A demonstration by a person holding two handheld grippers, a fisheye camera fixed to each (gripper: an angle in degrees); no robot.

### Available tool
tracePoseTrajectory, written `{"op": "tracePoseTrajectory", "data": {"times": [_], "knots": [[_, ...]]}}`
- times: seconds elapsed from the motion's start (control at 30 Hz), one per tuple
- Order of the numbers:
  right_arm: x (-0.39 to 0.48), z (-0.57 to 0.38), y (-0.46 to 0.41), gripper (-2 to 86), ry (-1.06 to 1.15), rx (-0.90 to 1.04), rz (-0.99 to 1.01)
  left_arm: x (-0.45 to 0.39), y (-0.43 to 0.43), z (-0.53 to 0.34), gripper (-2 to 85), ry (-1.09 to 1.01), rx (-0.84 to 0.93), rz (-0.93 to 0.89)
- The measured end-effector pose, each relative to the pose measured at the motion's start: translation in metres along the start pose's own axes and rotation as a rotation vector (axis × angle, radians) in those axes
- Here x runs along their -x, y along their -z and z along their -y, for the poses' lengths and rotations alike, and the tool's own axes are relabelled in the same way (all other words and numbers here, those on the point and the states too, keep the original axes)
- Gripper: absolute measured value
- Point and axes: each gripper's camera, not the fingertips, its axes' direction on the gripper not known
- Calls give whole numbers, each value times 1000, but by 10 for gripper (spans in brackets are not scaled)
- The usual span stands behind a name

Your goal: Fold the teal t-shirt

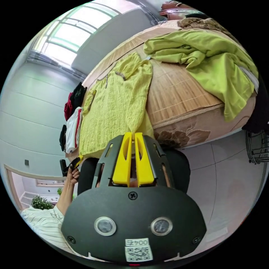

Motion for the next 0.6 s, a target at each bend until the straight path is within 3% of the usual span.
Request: {"op": "tracePoseTrajectory", "data": {"times": [0.17,0.37,0.6], "knots": [[-62,7,58,26,-107,-98,11,6,13,2,18,49,-41,-61],[-126,6,55,90,-183,-40,41,9,13,8,14,90,-20,-99],[-184,-13,72,144,-346,-178,381,-2,8,19,14,95,10,-83]]}}
